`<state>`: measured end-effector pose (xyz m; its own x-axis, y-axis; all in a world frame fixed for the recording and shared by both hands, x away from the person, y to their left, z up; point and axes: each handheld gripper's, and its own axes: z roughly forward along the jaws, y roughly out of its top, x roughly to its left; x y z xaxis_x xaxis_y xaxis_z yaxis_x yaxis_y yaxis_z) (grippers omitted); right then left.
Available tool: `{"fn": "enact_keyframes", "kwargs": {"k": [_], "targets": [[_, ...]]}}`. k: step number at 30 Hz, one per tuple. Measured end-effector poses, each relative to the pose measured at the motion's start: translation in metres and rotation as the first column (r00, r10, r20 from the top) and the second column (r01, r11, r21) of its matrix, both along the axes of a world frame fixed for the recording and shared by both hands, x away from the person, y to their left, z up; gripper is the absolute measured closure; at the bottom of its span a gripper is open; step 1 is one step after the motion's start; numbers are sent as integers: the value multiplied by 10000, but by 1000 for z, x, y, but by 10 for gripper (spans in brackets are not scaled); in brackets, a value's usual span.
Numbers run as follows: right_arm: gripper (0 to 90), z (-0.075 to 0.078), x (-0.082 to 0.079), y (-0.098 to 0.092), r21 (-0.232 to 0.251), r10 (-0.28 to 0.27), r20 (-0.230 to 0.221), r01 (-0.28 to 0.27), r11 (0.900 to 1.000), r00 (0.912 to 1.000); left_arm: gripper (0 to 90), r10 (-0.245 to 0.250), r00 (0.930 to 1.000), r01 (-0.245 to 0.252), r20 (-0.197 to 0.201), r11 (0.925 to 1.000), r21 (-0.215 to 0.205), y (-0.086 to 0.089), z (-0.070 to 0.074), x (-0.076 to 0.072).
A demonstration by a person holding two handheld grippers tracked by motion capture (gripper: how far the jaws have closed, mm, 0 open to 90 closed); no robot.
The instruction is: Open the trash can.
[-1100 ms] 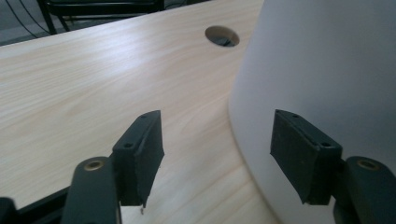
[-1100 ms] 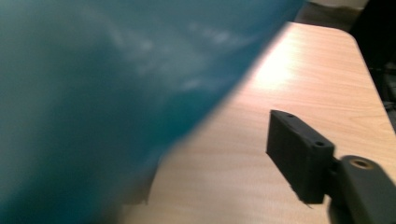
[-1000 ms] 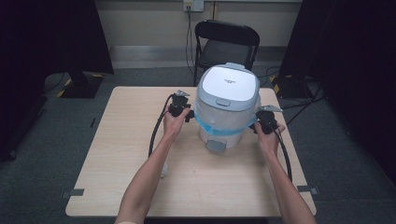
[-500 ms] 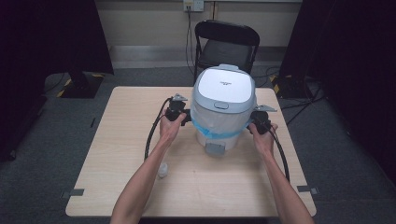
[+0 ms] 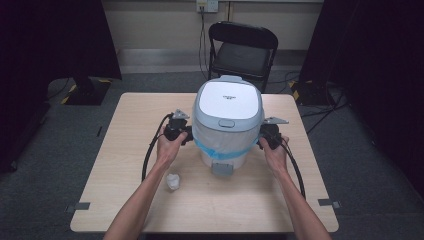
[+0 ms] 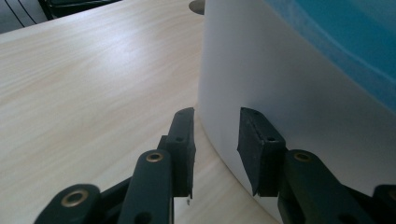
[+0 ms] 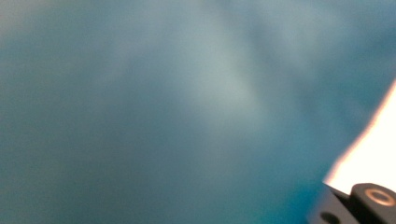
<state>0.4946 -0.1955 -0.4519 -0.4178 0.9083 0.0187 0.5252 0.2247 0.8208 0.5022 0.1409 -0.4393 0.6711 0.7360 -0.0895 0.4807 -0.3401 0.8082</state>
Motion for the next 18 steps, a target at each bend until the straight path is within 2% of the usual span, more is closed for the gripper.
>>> {"fn": "enact_keyframes", "kwargs": {"k": [1, 3, 4, 5, 6, 7, 8, 9, 10, 11, 12, 16, 18], "targets": [[766, 1, -3, 3, -13, 123, -58, -123, 9999, 9999, 666, 52, 10000, -52, 35, 10000, 9, 4, 0, -8], [765, 1, -5, 5, 43, 118, -111, -117, 9999, 9999, 679, 50, 10000, -49, 24, 9999, -118, 5, -1, -12], [765, 2, -7, 7, -91, 306, -119, -307, 9995, 9995, 679, -5, 10000, 5, 25, 9999, -166, 9, -2, -21], [765, 2, -9, 9, -22, 255, -200, -255, 9997, 9995, 677, 31, 10000, -29, 81, 9998, -181, 11, -2, -25], [765, 2, -9, 9, -22, 255, -200, -255, 9997, 9995, 677, 31, 10000, -29, 81, 9998, -181, 11, -2, -25], [765, 2, -11, 10, -22, 308, -216, -309, 9995, 9993, 677, -18, 9999, 18, 151, 10000, -17, 12, -1, -29], [754, 2, -15, 13, -5, 428, -239, -428, 9991, 9988, 675, -33, 9999, 33, 157, 10000, -58, 15, -1, -36], [754, 2, -15, 13, -5, 428, -239, -428, 9991, 9988, 668, -33, 9999, 33, 157, 10000, -58, 15, -1, -36], [754, 2, -19, 14, 81, 473, -252, -471, 9989, 9986, 663, -104, 9994, 97, 320, 9998, 199, 16, -1, -42], [754, 2, -21, 15, 69, 502, -255, -500, 9987, 9984, 663, -104, 9994, 97, 320, 9998, 199, 16, -1, -42], [753, 3, -23, 15, 22, 639, -312, -639, 9980, 9975, 663, -136, 9994, 123, 329, 9991, 399, 17, 1, -47], [753, 4, -28, 18, -183, 771, -369, -778, 9968, 9963, 665, -11, 9996, 2, 292, 9996, 292, 19, 0, -56], [743, 4, -35, 18, -110, 932, -358, -936, 9955, 9950, 660, 25, 9996, -26, 285, 10000, 29, 22, -2, -64]]}}
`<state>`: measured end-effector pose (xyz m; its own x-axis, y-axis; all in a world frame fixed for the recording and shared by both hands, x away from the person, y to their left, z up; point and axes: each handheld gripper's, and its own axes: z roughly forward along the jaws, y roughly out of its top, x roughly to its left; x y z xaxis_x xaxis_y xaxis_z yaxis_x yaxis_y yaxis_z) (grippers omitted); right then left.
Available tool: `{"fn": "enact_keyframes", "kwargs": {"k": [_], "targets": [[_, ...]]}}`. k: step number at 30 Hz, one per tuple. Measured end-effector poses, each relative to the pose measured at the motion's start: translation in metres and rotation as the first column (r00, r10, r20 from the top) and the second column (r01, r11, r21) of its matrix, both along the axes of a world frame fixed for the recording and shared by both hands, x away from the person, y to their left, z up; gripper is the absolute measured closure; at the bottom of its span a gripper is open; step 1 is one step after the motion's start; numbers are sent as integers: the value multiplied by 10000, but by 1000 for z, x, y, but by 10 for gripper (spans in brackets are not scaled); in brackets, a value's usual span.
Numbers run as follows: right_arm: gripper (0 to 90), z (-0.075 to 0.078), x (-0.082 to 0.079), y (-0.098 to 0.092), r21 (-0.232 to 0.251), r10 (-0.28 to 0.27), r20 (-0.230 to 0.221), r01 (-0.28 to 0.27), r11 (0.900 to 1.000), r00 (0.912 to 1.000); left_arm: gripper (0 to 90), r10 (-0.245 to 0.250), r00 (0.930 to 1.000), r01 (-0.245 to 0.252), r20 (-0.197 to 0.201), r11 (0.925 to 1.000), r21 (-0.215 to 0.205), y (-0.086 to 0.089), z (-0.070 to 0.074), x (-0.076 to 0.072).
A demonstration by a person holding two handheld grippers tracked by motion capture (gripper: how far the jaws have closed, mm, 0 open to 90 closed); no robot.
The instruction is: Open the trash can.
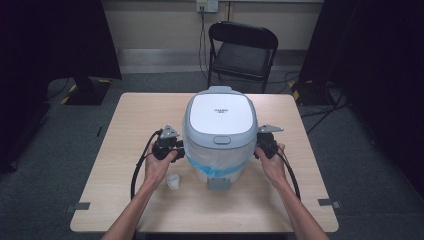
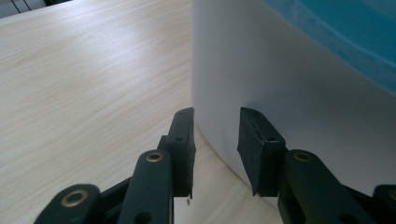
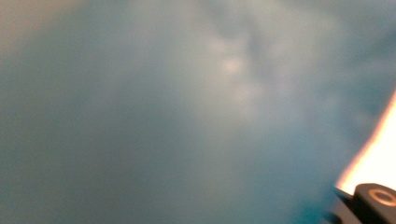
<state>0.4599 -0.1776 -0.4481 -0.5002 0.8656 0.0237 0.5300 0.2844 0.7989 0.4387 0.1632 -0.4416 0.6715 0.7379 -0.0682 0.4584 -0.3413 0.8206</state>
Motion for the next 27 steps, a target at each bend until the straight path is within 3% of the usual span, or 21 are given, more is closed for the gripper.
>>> {"fn": "enact_keyframes", "kwargs": {"k": [7, 10, 17, 23, 27], "targets": [[695, -1, -16, -6, 197, 224, 80, -226, 9995, 9997, 658, -48, 9999, 52, 88, 9992, -397, 2, -5, -16], [684, -1, -23, -6, 211, 119, 66, -120, 9997, 9999, 637, -90, 9999, 92, 119, 9999, -144, 2, -9, -18], [714, 4, -34, -5, 133, 327, -36, -326, 9994, 9995, 633, -73, 10000, 74, 23, 9991, -420, 5, -15, -27], [711, 5, -42, -5, 314, 535, -60, -532, 9981, 9986, 581, 26, 10000, -35, -74, 9930, -1180, 14, -24, -28], [677, 7, -48, -4, 115, 642, -128, -640, 9979, 9979, 563, 22, 10000, -28, -56, 9941, -1088, 17, -23, -28]]}}
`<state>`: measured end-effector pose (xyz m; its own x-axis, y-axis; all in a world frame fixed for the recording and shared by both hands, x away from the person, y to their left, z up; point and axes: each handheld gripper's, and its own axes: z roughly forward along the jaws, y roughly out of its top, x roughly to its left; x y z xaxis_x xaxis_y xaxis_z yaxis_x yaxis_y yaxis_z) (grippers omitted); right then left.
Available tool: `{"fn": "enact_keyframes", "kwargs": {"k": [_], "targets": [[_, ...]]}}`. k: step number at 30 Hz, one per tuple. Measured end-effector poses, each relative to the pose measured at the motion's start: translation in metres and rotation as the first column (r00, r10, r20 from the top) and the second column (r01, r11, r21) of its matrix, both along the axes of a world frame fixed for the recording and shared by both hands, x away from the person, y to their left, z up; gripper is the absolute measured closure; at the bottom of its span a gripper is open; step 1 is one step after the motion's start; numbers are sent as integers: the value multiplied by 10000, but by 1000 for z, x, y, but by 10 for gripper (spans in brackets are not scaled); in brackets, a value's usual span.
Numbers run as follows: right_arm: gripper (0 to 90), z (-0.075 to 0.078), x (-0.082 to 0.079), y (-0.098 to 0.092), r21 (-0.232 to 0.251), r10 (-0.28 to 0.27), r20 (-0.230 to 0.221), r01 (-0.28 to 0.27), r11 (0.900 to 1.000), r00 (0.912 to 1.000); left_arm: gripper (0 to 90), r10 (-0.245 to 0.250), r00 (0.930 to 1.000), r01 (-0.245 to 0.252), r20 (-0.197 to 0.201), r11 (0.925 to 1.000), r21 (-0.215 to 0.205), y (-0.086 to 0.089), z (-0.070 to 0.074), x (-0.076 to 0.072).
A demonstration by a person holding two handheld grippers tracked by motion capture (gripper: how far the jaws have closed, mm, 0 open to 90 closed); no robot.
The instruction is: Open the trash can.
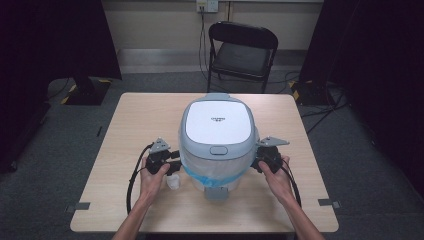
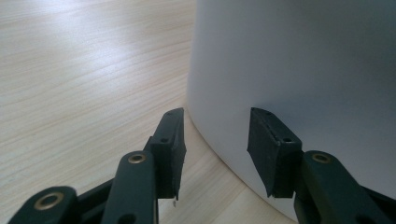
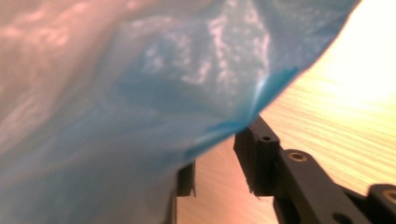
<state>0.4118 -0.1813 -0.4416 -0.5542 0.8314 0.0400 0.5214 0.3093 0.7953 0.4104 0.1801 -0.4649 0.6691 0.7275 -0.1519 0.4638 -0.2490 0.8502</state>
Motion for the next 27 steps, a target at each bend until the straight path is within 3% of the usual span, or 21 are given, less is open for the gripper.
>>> {"fn": "enact_keyframes", "kwargs": {"k": [2, 5, 10, 11, 15, 18, 21, 23, 26, 27], "targets": [[652, 0, -1, 1, -45, -105, 63, 105, 9999, 9999, 568, 7, 10000, -7, -31, 10000, 43, -1, 1, 0], [517, -3, -1, -3, 44, -362, 89, 361, 9993, 9993, 492, 169, 9997, -169, -177, 9999, -2, 1, 0, 1], [370, -8, -3, -10, 174, -313, -198, 317, 9993, 9993, 386, 360, 9987, -355, -365, 9993, 138, 3, -1, 2], [313, -11, -6, -12, 43, -166, -472, 169, 9998, 9987, 337, 494, 9979, -492, -409, 9988, 68, 3, -1, 3], [305, -16, -15, -14, 222, -11, -748, 28, 9998, 9972, 303, 665, 9969, -657, -418, 9977, 191, 5, -1, 3], [305, -20, -33, -17, 580, 588, -791, -543, 9968, 9951, 290, 714, 9961, -699, -518, 9971, 307, 6, -3, 4], [314, -20, -46, -19, 952, 1444, -928, -1356, 9862, 9852, 289, 677, 9961, -665, -571, 9975, 242, 6, -3, 4], [359, -19, -56, -17, 956, 1373, -929, -1284, 9871, 9862, 283, 598, 9966, -584, -561, 9980, 255, 6, -2, 3], [418, -17, -67, -9, 1203, 2108, -879, -1997, 9724, 9736, 276, 588, 9971, -570, -478, 9976, 382, 5, -1, 2], [418, -17, -67, -9, 1203, 2108, -879, -1997, 9724, 9736, 276, 588, 9971, -570, -478, 9976, 382, 5, -1, 2]]}}
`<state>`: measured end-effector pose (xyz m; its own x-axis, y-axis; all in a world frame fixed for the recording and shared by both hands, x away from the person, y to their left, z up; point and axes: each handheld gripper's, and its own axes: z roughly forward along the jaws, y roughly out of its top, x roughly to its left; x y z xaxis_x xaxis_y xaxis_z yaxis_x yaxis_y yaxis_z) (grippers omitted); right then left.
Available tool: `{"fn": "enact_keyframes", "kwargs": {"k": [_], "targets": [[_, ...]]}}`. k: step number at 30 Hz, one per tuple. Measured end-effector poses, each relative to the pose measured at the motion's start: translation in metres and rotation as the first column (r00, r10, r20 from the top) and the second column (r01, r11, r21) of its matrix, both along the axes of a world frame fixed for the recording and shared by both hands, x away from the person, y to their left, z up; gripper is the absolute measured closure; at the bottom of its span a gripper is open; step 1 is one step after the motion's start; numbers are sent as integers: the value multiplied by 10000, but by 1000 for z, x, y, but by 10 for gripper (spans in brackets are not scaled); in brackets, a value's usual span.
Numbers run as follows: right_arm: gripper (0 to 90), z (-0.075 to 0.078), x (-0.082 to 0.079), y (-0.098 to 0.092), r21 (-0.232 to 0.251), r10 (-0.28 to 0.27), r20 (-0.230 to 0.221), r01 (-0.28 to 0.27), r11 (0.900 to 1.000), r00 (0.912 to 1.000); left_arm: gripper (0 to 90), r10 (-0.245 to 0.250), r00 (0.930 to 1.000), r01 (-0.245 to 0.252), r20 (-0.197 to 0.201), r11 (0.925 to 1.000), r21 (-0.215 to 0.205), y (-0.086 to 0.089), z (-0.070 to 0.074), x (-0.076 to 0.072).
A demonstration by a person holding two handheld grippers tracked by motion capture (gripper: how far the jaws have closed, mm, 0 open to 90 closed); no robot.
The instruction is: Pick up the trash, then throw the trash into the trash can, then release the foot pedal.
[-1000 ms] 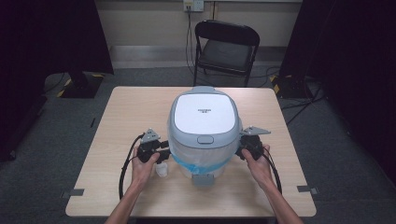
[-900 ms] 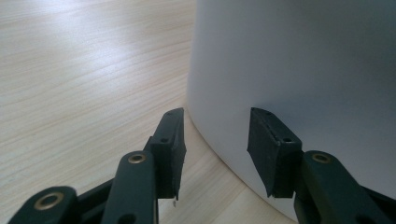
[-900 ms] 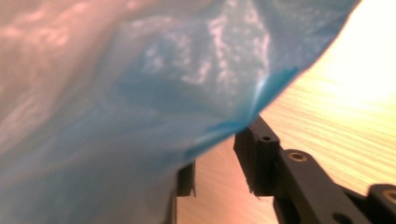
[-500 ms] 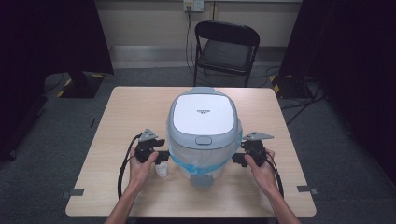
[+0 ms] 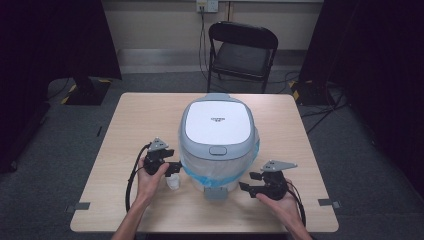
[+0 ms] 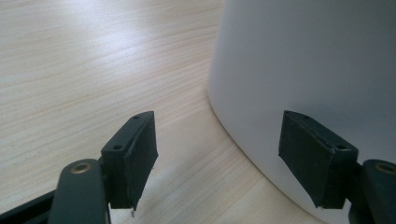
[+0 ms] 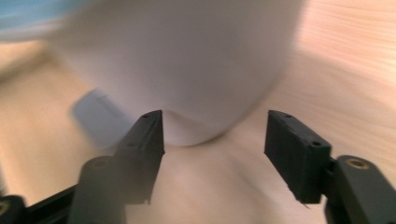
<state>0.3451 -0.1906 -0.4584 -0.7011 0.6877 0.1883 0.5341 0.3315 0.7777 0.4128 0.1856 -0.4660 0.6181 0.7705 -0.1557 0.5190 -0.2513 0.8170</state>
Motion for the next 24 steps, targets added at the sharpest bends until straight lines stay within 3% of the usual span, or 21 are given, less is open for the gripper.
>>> {"fn": "enact_keyframes", "kwargs": {"k": [2, 5, 6, 7, 13, 17, 24], "targets": [[527, 1, -9, 11, 63, 746, 20, -746, 9972, 9972, 276, 85, 9999, -85, -77, 9999, -66, 0, -1, 0], [563, 2, -13, 19, -242, 926, 169, -922, 9955, 9956, 276, 8, 9999, -8, -119, 10000, 16, 0, -2, 1], [651, 2, -15, 21, -34, 1279, 176, -1278, 9918, 9916, 276, -13, 9998, 13, -207, 10000, 18, -1, -2, 1], [651, 2, -15, 21, -34, 1279, 176, -1278, 9918, 9916, 279, -13, 9998, 13, -207, 10000, 18, -1, -2, 1], [743, 1, -24, 52, -78, 2391, 412, -2390, 9710, 9701, 280, 28, 9996, -27, -269, 10000, 36, -2, -3, 1], [760, -3, -19, 67, -195, 2653, 518, -2646, 9641, 9628, 277, 18, 9996, -20, -279, 10000, -53, -1, -4, 2], [785, -14, -17, 74, -649, 2418, 684, -2376, 9692, 9679, 278, -41, 9994, 42, -335, 10000, 26, -1, -5, 2]]}}
